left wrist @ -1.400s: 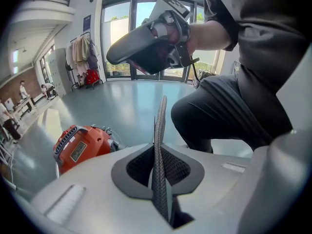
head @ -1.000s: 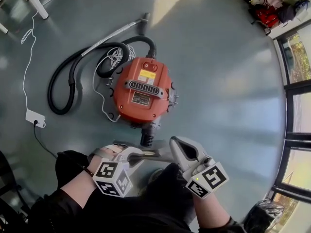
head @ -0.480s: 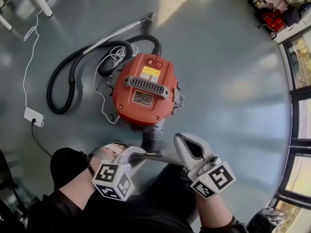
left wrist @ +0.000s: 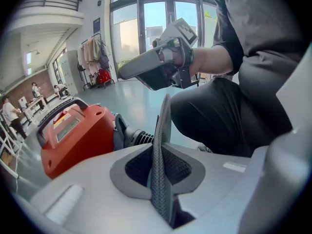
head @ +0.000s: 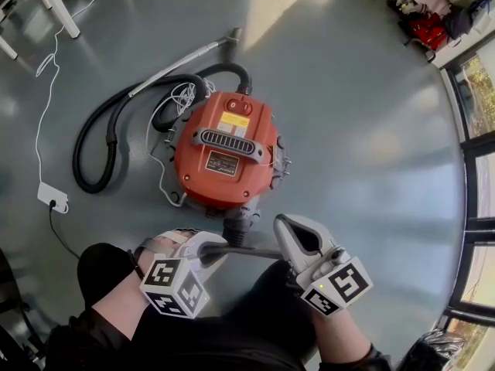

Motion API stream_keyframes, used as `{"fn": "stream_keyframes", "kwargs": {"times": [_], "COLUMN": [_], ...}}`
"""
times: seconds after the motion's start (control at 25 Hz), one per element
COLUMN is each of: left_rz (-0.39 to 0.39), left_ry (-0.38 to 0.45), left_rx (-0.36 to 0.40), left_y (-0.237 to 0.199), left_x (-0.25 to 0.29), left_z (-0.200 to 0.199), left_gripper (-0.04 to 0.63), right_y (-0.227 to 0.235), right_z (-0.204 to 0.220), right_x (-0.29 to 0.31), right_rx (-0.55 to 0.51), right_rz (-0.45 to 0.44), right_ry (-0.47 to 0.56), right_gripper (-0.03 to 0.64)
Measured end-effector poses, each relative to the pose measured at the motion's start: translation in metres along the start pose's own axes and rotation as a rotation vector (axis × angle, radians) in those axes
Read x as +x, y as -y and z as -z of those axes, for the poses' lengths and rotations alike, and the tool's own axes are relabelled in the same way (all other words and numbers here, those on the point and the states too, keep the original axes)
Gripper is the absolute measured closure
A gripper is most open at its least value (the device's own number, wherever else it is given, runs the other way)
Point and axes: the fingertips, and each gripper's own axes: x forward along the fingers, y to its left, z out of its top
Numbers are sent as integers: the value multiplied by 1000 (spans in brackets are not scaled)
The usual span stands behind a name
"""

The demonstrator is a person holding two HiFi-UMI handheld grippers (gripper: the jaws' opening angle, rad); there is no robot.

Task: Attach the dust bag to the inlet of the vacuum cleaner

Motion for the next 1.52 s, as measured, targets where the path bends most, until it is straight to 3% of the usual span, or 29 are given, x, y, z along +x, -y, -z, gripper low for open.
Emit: {"fn": "stream_keyframes", "kwargs": {"times": [0.24,0.52,0.64,0.8,1.08,1.52], "left_rz": [21,83,102,123,99,80], "left_ry": [-19,-10,-6,1,34,13], "left_rx": [19,-32,-29,-32,-66,-61], "left_y": [0,-1,-1,-2,-6,-16], "left_x": [5,2,3,3,-1,-3], "left_z": [-2,-1,-2,-3,-1,4], "left_gripper": [534,537,538,538,534,518], "right_y": [4,29,39,50,46,43], "right_z": [4,-15,-16,-18,-13,-12], "right_x": [12,61,85,109,130,133], "right_rx": [-72,-328,-380,-466,-526,-556], "right_rz": [-8,-69,-111,-142,-262,-267], "right_ry": [-7,-53,-90,-128,-209,-245], "right_gripper": [623,623,516,495,472,476]}}
